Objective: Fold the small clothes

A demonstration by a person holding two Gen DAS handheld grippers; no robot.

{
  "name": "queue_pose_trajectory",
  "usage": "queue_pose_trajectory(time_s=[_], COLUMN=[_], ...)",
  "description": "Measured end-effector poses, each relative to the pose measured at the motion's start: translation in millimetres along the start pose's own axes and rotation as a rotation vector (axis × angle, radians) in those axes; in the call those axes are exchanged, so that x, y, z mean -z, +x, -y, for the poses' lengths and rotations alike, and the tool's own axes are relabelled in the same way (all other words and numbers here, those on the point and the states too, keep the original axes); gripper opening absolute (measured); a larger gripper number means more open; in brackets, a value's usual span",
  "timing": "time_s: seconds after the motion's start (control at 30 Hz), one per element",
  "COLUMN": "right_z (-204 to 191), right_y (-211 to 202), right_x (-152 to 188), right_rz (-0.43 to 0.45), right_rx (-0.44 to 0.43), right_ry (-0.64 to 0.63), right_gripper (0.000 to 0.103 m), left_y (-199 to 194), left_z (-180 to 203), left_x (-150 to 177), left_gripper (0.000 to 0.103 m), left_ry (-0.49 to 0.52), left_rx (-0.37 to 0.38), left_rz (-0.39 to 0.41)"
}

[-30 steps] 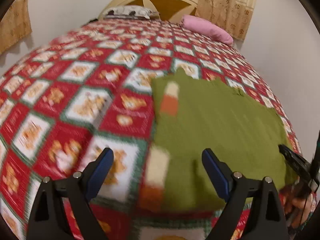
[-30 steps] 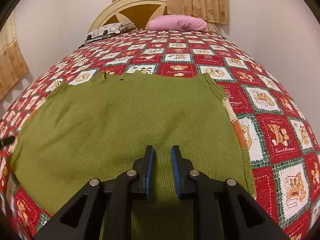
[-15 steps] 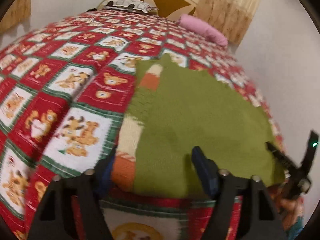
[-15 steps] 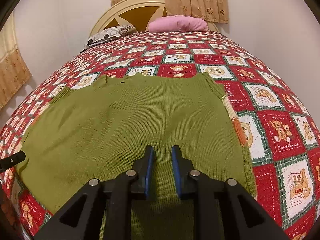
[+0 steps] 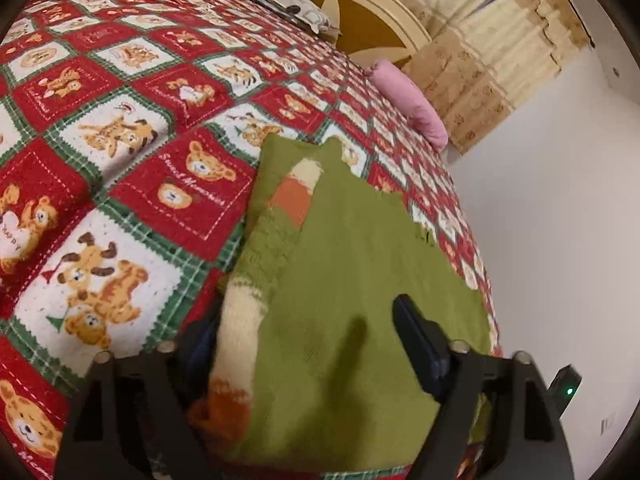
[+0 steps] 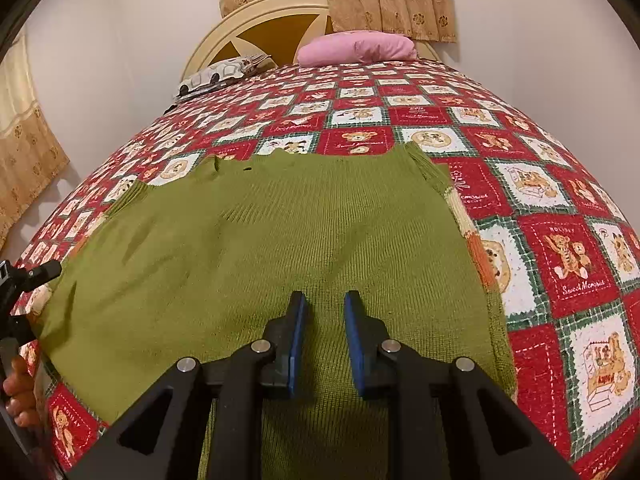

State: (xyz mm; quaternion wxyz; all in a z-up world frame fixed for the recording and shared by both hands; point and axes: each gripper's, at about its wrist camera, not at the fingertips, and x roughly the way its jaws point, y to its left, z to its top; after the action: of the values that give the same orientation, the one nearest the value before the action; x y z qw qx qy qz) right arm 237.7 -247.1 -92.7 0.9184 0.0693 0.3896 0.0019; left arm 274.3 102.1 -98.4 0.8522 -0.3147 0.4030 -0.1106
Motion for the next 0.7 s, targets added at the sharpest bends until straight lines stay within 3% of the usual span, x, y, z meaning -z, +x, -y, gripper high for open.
queue_pose_trajectory(time_s=[0.03,0.07,0.23,0.33,0.4,0.47,0.53,0.6,0.67,0.7], right_z=[0,0,-7,-28,-52,-79,-104,-122,-129,-130], right_y=[0,0,-11,-31,-36,-29,-18,-3,18,17], right_x=[0,0,-1,-6,-7,-5,-3,2,11,11], right_rz=[0.000,0.001,0.038,0.063,0.051,0.019,-0.008,-0.031,-0.070,-0.054], right_rx=[0.000,0.000,0.044,-0.040,-0.107,-0.161,-0.216,-0.200,-0.161,-0.163], right_ry=[0.000,0.000,-0.027,-0.049,-0.076,-0.107,-0.119,-0.141,-0.142,-0.139], right_gripper=[0.021,0.021,0.020,0.020,0.020,0.020,0.020,0.020,0.021,0.021], left_y=[0,0,1,6,7,9,11,13,15,17], left_z=[2,5,4,-6,-8,-5,0,2,0,-2], left_x=[1,1,1,0,-2,-4,-5,-7,-8,-9], left_gripper=[0.038,0.023,0.029,0.043,0.046,0.057,0.059,0.058,0.036,0.032], left_ry=[0.011,0.030,0.051,0.025,0.005,-0.004,0.005,0.010,-0.002,-0.006], left_rx=[0.003,-0.008,-0.058,-0.070,-0.059,-0.051,-0.060,-0.066,-0.075,-0.084], left_rz=[-0.007,-0.010,-0.004,-0.011,-0.008,-0.001,0.009,0.017,0.016,0.013])
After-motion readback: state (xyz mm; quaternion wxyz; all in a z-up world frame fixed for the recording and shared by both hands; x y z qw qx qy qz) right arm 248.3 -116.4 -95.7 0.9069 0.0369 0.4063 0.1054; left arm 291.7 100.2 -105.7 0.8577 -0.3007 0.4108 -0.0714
